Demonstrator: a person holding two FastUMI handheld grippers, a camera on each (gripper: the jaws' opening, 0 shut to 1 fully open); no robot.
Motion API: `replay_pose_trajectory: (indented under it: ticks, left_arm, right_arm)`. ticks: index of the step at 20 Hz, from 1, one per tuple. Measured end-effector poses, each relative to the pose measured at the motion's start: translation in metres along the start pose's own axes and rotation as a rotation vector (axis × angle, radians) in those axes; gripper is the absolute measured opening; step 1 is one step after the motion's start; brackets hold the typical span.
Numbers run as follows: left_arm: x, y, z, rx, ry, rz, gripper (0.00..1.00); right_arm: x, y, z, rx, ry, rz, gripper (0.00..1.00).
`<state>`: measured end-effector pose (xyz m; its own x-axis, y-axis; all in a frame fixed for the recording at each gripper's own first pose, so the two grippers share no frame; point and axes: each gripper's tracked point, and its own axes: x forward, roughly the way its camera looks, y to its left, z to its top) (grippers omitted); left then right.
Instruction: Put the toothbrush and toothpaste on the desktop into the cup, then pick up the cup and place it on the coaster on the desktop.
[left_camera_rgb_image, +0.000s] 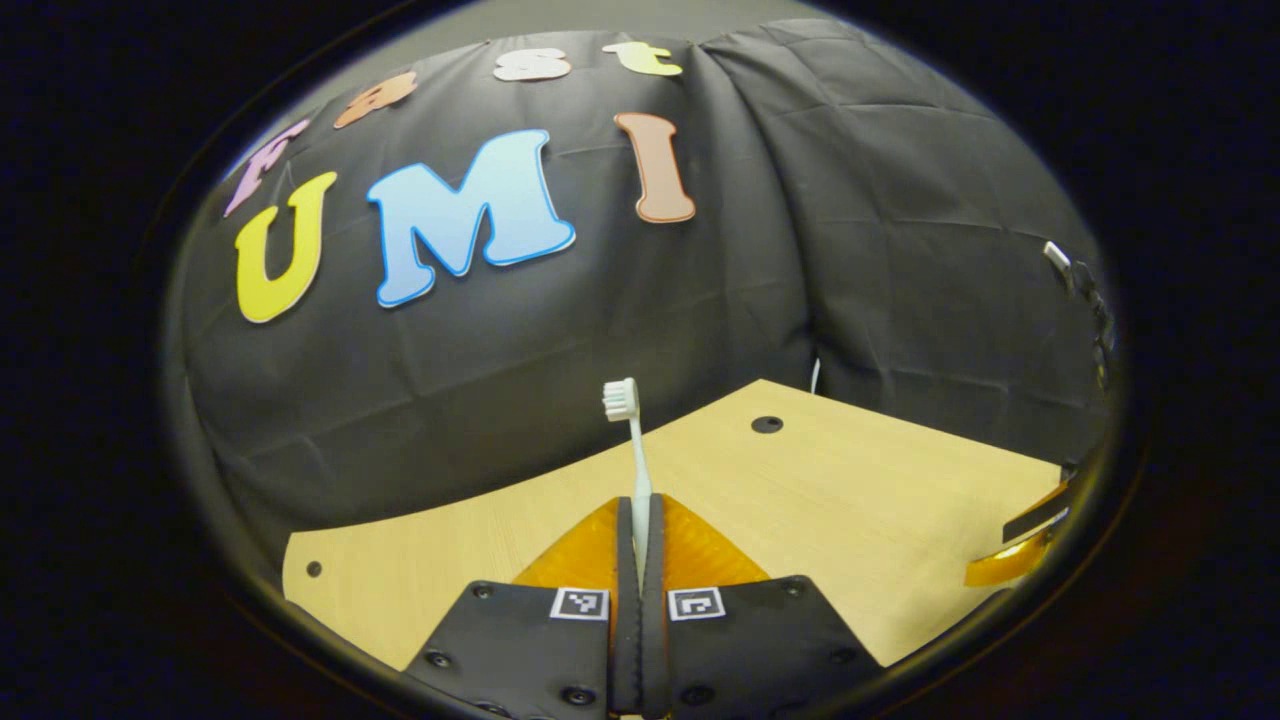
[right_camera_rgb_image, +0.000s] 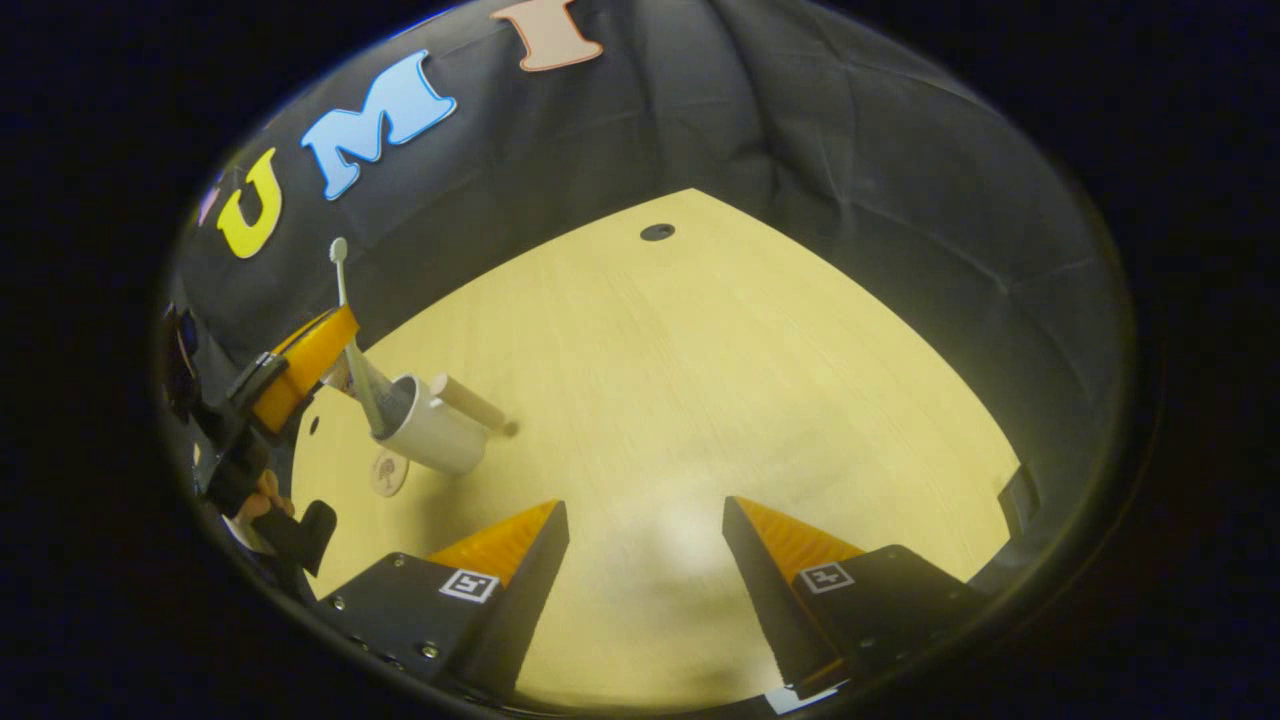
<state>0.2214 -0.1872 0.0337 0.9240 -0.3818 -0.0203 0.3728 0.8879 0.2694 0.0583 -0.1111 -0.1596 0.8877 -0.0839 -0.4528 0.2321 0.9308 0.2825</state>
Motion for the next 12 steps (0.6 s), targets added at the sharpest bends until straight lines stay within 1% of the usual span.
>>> replay_pose_trajectory:
  ticks: [2, 3, 5, 7, 9, 12]
  left_arm:
    - [-0.001, 0.005, -0.004, -0.009, -0.018, 0.03, 0.06]
    - [-0.001, 0.002, -0.003, -0.015, -0.024, 0.033, 0.07]
    - [-0.003, 0.0, -0.002, -0.022, -0.035, 0.042, 0.06]
    - [-0.005, 0.0, -0.002, -0.032, -0.04, 0.055, 0.08]
    - [-0.007, -0.003, 0.0, -0.042, -0.054, 0.063, 0.06]
    - [-0.005, -0.011, -0.003, -0.042, -0.061, 0.069, 0.07]
  right_arm:
    - [0.0, -0.001, -0.001, -0.005, 0.004, -0.004, 0.93]
    - [0.0, -0.002, -0.002, -0.008, 0.007, -0.006, 0.93]
    - [0.001, -0.001, -0.004, -0.015, 0.013, -0.008, 0.93]
    - [0.002, 0.0, -0.005, -0.02, 0.016, -0.008, 0.93]
    - [0.001, 0.0, -0.006, -0.023, 0.019, -0.008, 0.93]
    - [0.001, -0.001, -0.008, -0.027, 0.024, -0.013, 0.93]
